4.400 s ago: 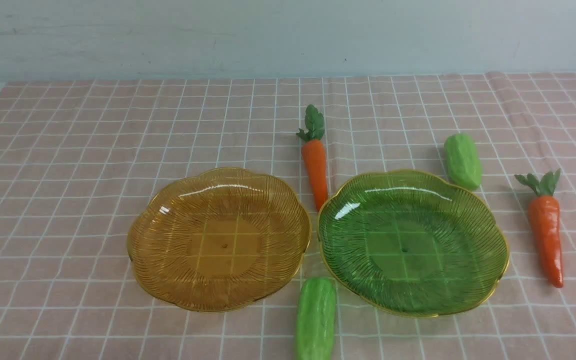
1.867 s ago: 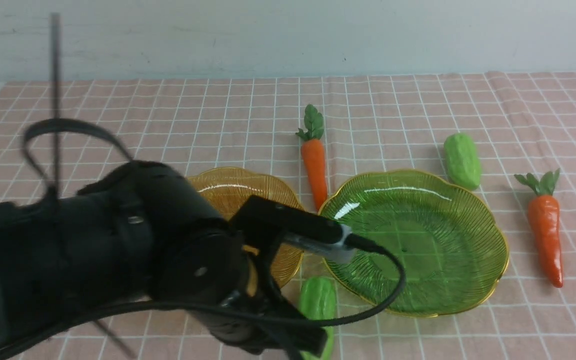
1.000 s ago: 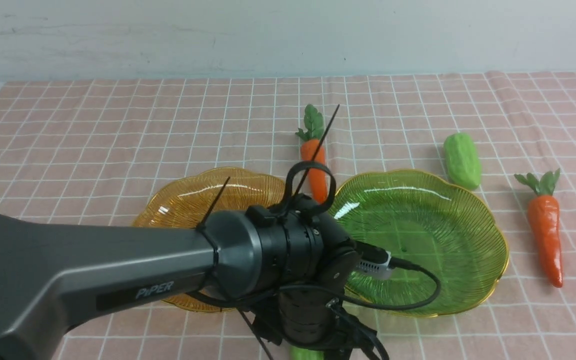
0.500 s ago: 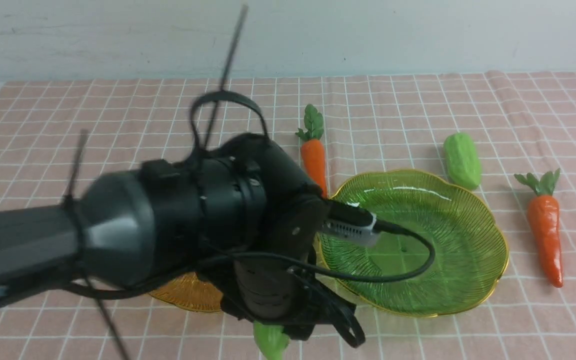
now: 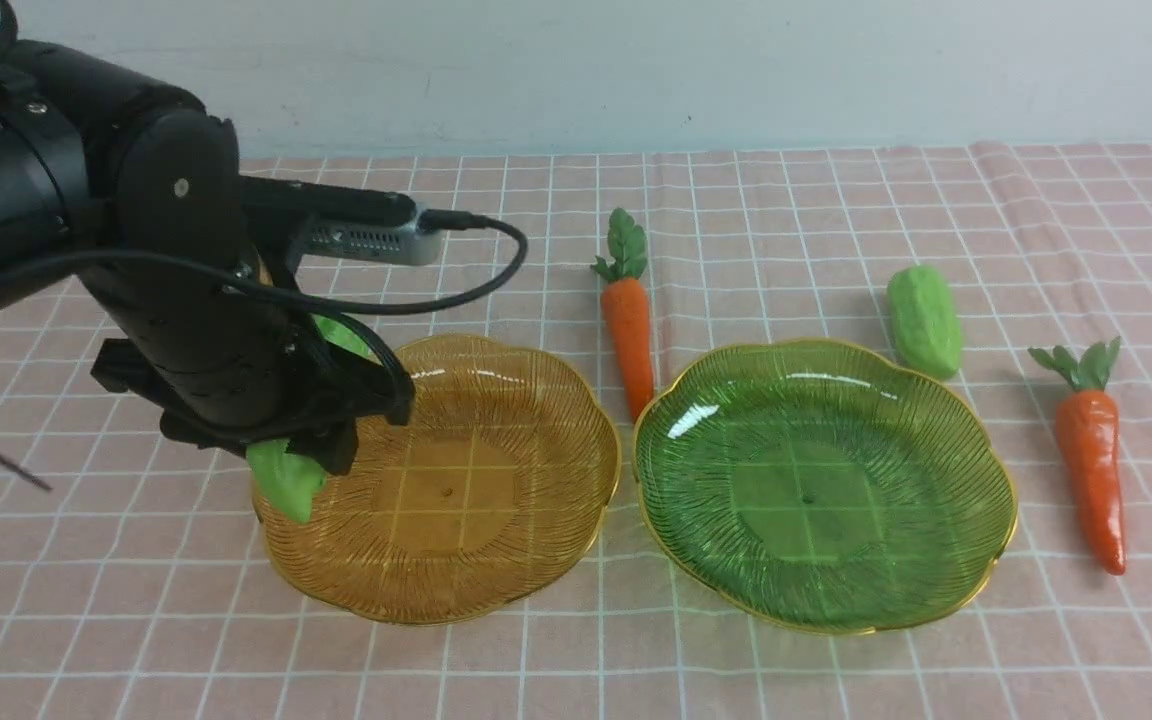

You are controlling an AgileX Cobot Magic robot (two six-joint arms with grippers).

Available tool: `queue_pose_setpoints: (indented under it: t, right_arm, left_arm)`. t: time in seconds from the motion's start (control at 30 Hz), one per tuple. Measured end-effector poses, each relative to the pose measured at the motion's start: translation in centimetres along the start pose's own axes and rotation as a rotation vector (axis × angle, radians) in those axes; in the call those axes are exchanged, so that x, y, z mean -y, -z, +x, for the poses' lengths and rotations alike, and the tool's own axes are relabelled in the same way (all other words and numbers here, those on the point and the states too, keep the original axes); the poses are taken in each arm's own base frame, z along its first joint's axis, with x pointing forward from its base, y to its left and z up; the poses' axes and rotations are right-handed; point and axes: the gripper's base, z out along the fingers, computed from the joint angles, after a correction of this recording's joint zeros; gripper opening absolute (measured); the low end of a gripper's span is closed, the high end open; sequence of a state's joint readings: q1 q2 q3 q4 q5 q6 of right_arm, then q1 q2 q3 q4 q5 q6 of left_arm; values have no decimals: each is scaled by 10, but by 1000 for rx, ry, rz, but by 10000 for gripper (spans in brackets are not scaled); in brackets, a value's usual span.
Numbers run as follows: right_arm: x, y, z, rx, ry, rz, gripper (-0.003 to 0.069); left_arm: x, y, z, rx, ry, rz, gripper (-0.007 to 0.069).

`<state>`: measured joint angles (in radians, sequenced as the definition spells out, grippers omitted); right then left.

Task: Put different types of vegetables on the plate.
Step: 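Put the green cucumber next to the left plate into that plate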

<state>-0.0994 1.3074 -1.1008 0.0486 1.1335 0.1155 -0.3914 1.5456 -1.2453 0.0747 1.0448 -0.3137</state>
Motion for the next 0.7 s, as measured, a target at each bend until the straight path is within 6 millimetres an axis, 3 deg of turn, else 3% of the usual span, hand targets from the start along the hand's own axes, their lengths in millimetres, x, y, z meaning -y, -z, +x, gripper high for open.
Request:
queue_pose_setpoints:
  t: [0.17,0.3,0.4,0.53,0.7]
  right_arm:
    - [-2,-38,-16,-20,19,-12,78]
    - [-2,-110,-33,-53,39,-2,342]
    - [-2,-137,-38,-61,41,1,447]
    - [-1,-166,-42,-97,42,5,507]
    - [-2,-183,-46,-123,38,4,511]
  left_arm:
    - [-22,-24,-13,-16,10,2,327]
    - [-24,-50,-19,-44,-4,-3,379]
    - [-23,-59,-21,-55,-5,-2,431]
    - [-22,-66,-21,-72,-6,-5,533]
    - [-22,-67,-22,-62,-5,-2,579]
